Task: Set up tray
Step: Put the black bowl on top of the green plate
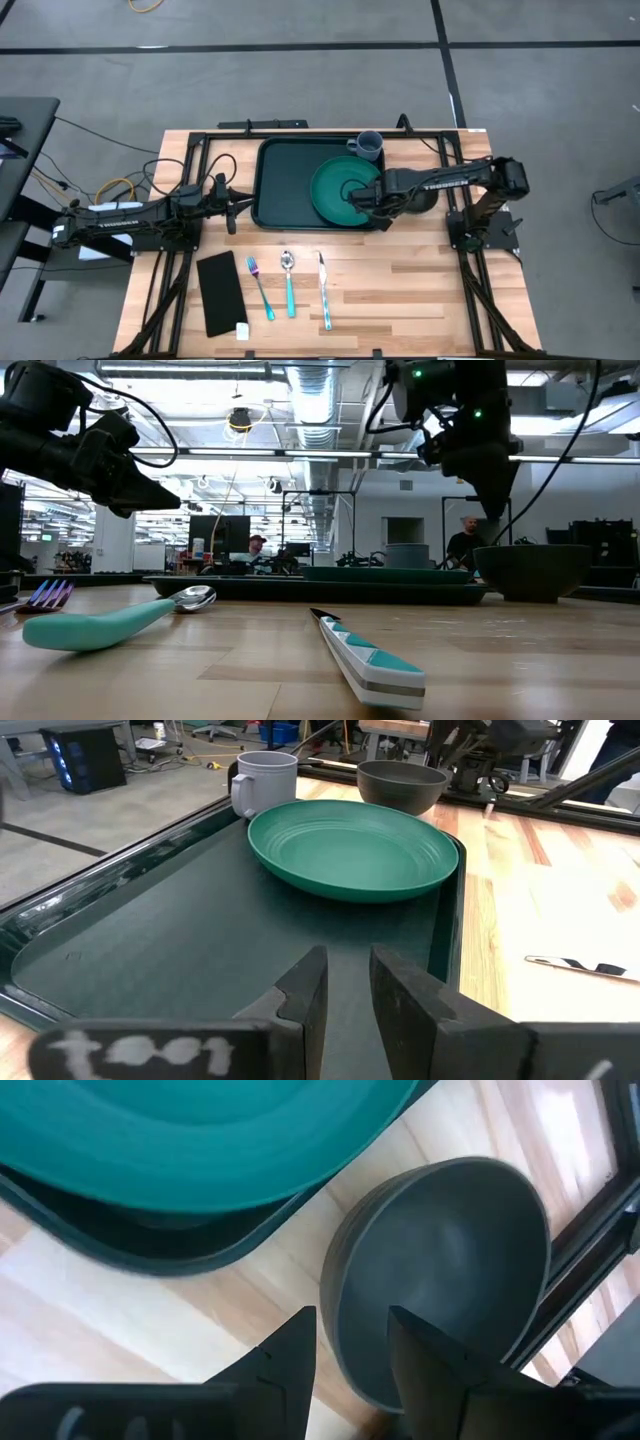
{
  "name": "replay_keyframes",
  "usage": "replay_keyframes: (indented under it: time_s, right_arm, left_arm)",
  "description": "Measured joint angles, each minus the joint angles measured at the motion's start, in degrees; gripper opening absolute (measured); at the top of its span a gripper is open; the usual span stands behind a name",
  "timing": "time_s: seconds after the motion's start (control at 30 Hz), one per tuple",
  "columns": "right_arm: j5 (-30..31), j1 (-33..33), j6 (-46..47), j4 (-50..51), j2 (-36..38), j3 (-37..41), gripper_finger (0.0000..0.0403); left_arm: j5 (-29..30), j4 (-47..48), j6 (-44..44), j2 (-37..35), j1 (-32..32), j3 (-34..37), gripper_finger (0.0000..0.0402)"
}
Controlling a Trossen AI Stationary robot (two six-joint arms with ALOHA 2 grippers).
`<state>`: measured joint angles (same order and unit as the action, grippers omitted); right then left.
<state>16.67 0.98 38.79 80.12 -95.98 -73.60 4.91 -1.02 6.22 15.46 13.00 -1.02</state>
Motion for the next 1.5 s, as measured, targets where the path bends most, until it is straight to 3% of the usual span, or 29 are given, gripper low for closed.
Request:
replay_keyframes:
  time_s: [0.37,0.57,1.03,1.17,1.37,1.5]
  right_arm:
    - [-3.18,0.76,4.75,-5.52,5.88,11.05,0.0118]
    - [-4.55,0.84,5.16,-7.78,9.32,13.35,0.0118]
    - [-4.98,2.22,0.04,-14.92,9.44,18.85,0.0117]
    - [-7.14,3.6,-1.75,-14.92,9.44,19.85,0.0091]
    - [-8.62,4.04,-1.85,-16.16,9.44,20.63,0.0012]
    - [-9.25,3.99,-1.57,-16.95,9.44,20.63,0.0012]
  left_arm:
    - [0.0,0.01,0.01,0.0,0.0,0.0,0.0067]
    - [-0.02,0.0,0.0,0.0,-0.01,0.0,0.0067]
    - [0.01,0.01,0.0,-0.01,0.01,0.0,0.0067]
    - [0.0,0.02,0.0,-0.02,-0.01,0.0,0.0067]
    - [-0.02,0.02,0.01,-0.02,0.0,0.0,0.0067]
    - [-0.02,0.02,0.02,0.0,-0.01,0.0,0.0067]
